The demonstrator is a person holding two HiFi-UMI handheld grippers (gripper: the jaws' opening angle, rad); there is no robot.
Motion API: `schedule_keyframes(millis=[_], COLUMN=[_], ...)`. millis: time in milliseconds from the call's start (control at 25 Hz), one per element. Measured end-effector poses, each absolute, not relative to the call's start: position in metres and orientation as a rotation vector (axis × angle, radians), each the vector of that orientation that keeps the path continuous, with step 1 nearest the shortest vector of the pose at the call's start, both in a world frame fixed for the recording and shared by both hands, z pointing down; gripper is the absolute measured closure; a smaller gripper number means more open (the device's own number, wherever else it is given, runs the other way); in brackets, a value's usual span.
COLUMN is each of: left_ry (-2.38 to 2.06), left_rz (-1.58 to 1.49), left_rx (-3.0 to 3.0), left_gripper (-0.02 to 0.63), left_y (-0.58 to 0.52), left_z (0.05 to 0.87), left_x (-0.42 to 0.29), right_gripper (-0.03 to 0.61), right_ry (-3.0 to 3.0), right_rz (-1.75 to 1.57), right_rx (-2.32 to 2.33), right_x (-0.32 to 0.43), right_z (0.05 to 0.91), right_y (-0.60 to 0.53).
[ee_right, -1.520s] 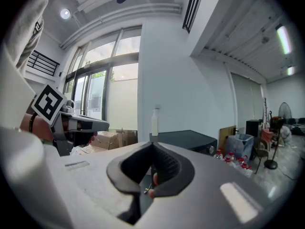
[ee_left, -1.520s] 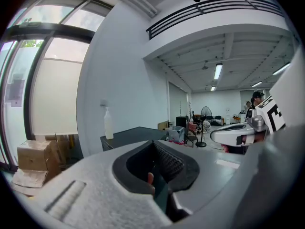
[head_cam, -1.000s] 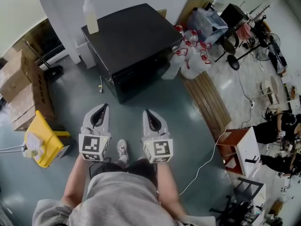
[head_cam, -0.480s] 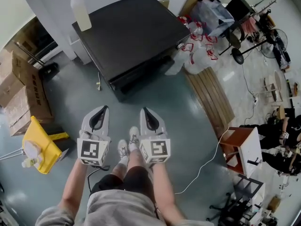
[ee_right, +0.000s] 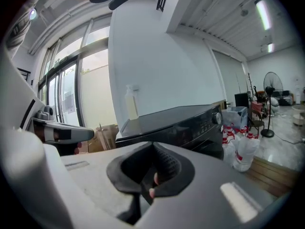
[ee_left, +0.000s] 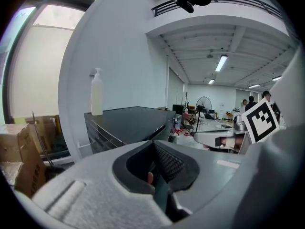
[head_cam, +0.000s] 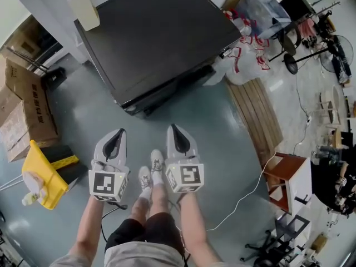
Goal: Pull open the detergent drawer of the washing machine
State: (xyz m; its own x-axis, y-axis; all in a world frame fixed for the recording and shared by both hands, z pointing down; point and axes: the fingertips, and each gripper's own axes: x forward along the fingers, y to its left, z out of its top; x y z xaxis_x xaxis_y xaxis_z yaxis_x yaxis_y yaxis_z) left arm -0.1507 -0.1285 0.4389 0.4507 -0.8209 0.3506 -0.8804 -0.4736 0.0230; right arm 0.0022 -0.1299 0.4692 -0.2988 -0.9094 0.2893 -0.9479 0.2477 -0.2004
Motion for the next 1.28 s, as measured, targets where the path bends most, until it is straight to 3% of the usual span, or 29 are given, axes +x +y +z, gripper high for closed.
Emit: schedule_keyframes(millis=[400,640,760,1000,1280], left_ry=[-1.509,-1.517,-1.533,-1.547,-1.560], left_rz=[0.453,0.484,0.491,0.493,0.511], left_rx=[2.427,2.386,2.353,2.297,2.254], left_gripper=[0.603,0.603,0.603,0.603,0.603], left_y=[-0.161,-0.159,-0.159,-0.158,-0.155], left_z=[0.493,0.517,0.522,0.537,0.549], left_x=[-0.147,-0.154,-0.160,-0.170,-0.175], right_gripper=[0.575,0.572,0.538,0.382,0.340], right_ry=[-2.452,-2.583,-2.658,-2.853,-2.902], right_rz=[0.601,0.994,1.286,1.939,2.038], right_rx=[1.777,1.851,1.888,1.910,1.870], right_x=[0.003,0.002,0.006,0.016,0.007], right_z=[0.515,0.531,0.537,0.540,0.539], right_y=[-0.180,-0.199,-0.206,-0.225,-0.238])
